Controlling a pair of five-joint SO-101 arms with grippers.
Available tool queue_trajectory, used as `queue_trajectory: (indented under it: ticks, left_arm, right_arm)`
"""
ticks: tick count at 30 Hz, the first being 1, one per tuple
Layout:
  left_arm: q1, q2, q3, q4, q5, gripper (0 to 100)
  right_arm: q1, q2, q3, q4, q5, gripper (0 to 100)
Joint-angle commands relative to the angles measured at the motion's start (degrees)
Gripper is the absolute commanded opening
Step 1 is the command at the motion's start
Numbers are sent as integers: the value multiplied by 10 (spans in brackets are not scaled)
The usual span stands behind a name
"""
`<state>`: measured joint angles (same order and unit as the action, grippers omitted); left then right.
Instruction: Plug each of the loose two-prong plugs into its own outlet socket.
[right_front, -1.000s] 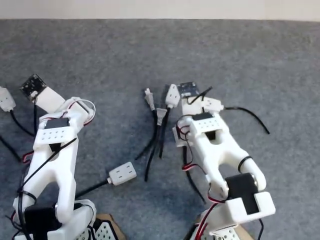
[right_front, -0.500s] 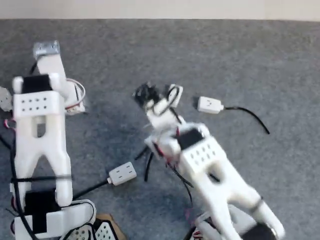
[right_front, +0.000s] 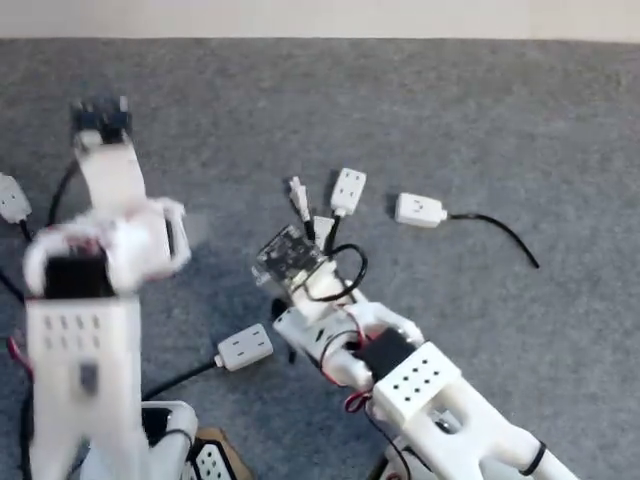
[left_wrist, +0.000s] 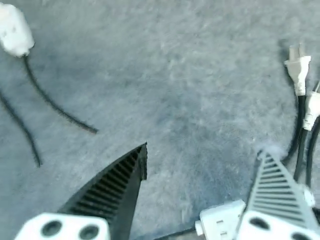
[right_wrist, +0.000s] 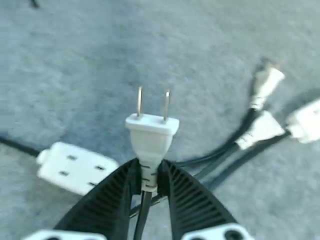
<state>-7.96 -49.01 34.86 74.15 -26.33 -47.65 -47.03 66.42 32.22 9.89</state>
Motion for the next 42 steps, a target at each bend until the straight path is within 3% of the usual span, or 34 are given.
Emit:
queue_trajectory:
  ticks: [1, 7, 13, 20, 33, 42]
  left_arm:
    - [22, -162, 238, -135, -7, 342]
    - [64, -329, 366, -156, 14, 342]
    - [105, -378, 397, -149, 52, 341]
    - [109, -377, 425, -152, 52, 341]
    - [171, -377, 496, -153, 49, 337]
    - [172, -376, 505, -153, 49, 337]
  right_arm:
    - [-40, -19, 12, -16, -6, 5]
    - [-52, -19, 17, -16, -6, 5]
    - [-52, -18, 17, -14, -6, 5]
    - [-50, -21, 7, 12, -6, 5]
    - [-20, -19, -237, 212, -6, 5]
    - [-39, -18, -274, 242, -6, 5]
